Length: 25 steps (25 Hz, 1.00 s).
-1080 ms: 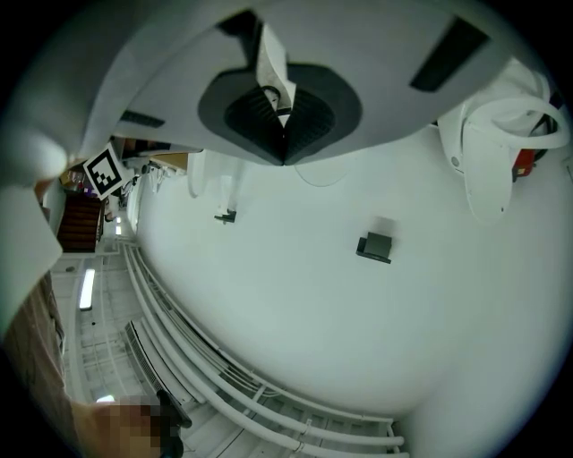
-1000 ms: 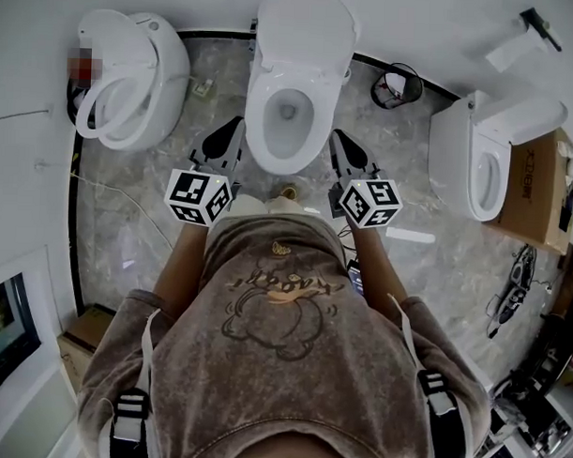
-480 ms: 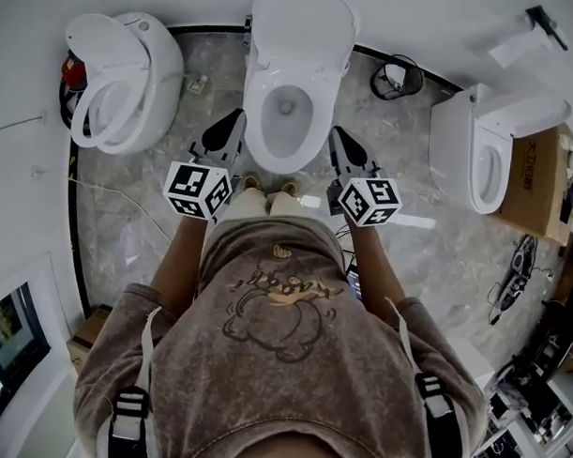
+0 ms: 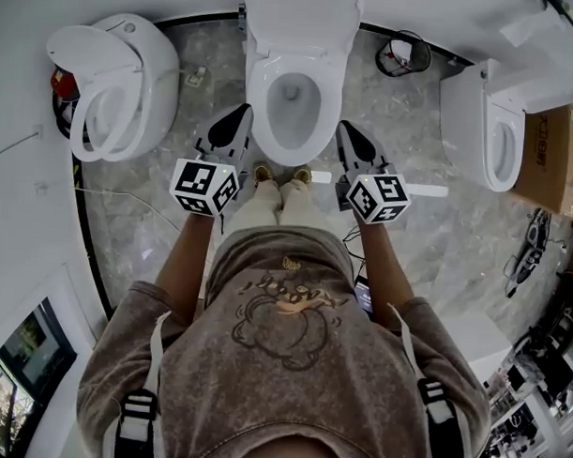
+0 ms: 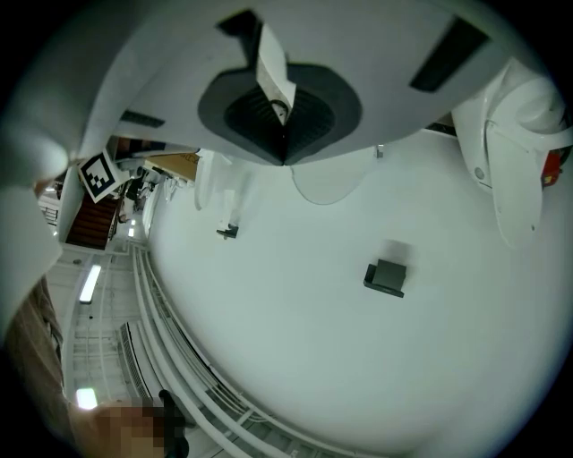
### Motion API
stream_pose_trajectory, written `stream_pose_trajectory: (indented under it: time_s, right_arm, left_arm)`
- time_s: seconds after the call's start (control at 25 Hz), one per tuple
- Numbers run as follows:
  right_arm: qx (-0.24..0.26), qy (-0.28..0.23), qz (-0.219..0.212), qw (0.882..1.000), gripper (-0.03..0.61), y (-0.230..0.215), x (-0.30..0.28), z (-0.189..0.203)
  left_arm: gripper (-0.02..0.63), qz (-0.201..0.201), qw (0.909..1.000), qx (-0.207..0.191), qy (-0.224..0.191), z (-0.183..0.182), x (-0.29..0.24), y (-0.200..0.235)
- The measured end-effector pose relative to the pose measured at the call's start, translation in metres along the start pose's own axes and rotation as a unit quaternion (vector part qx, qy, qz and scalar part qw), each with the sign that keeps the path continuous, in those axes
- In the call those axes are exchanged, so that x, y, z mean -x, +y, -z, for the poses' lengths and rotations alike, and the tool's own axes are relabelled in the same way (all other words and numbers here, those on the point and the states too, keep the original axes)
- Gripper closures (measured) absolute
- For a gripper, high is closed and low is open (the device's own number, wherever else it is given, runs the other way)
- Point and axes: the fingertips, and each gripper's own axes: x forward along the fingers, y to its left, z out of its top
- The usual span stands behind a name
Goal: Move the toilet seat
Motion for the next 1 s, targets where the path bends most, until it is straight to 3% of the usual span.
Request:
stream_pose_trajectory:
  time_s: [1.0]
  right_arm:
    - [-0.023,0.044,0.023,0.998,0.58,-0.057,-0.053,0.094]
  left_arm:
    - [0.604,0.013,0.9984,0.007,0.054,0.111,-0.069,0.044]
